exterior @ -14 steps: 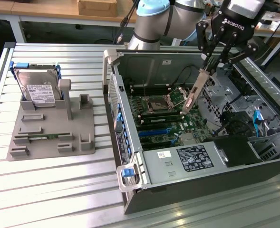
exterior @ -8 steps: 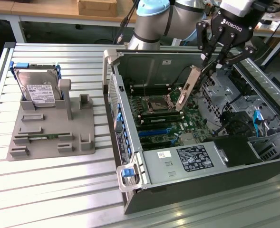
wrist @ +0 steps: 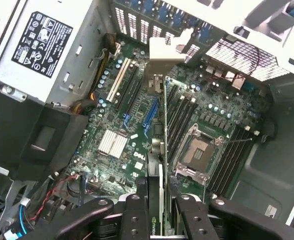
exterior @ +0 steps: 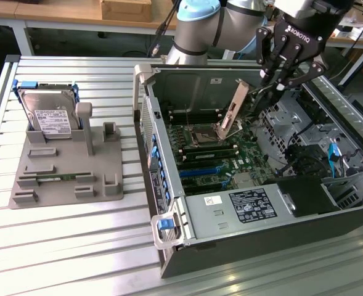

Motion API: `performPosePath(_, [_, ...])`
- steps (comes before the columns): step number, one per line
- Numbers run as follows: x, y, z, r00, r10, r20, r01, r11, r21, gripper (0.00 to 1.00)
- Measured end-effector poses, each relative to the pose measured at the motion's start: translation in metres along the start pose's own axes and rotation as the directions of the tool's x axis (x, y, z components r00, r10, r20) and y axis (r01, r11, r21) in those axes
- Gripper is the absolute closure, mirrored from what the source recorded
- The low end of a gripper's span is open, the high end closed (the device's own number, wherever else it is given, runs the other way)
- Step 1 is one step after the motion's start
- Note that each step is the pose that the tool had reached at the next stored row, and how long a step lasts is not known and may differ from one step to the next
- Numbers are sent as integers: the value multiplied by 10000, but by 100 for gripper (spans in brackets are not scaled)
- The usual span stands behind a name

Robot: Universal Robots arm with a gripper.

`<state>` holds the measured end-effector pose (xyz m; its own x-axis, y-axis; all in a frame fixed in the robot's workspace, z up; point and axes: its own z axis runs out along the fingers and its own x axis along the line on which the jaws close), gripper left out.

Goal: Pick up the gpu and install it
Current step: 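Insert the gpu into the slot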

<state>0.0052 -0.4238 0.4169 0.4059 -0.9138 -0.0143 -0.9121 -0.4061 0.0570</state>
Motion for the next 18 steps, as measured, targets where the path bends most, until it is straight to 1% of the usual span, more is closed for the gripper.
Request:
performPosePath(2, [0, -1, 9, 9982, 596, 23, -596, 9982, 3, 74])
performPosePath(3, [0, -1, 14, 9955, 951, 36, -951, 9955, 4, 74])
performPosePath(4, [0, -1, 24, 9878, 1559, 60, -1559, 9878, 4, 74])
performPosePath(5, [0, -2, 28, 9835, 1810, 70, -1810, 9835, 4, 74])
performPosePath(6, [0, -2, 34, 9764, 2159, 86, -2159, 9764, 4, 74])
performPosePath(8, [1, -2, 40, 9669, 2548, 103, -2548, 9670, 3, 74])
performPosePath(9, [1, -3, 47, 9583, 2854, 121, -2854, 9584, 3, 74])
performPosePath(10, [1, -3, 57, 9517, 3068, 135, -3068, 9518, 2, 74])
performPosePath(11, [1, -3, 86, 9466, 3222, 144, -3222, 9467, 2, 74])
performPosePath(12, [0, -4, 131, 9400, 3409, 154, -3410, 9401, 0, 74])
performPosePath(13, [1, -6, 181, 9294, 3686, 171, -3687, 9296, -2, 74])
performPosePath(14, [1, -9, 229, 9145, 4042, 193, -4042, 9147, -5, 74])
performPosePath(15, [-2, -1, 258, 9090, 4162, 199, -4163, 9092, -7, 74])
performPosePath(16, [-8, 28, 305, 9103, 4134, 198, -4135, 9105, -7, 74])
performPosePath(17, [-10, 39, 331, 9142, 4047, 192, -4048, 9144, -8, 74])
performPosePath(18, [-19, 66, 364, 9169, 3986, 189, -3987, 9171, -7, 74])
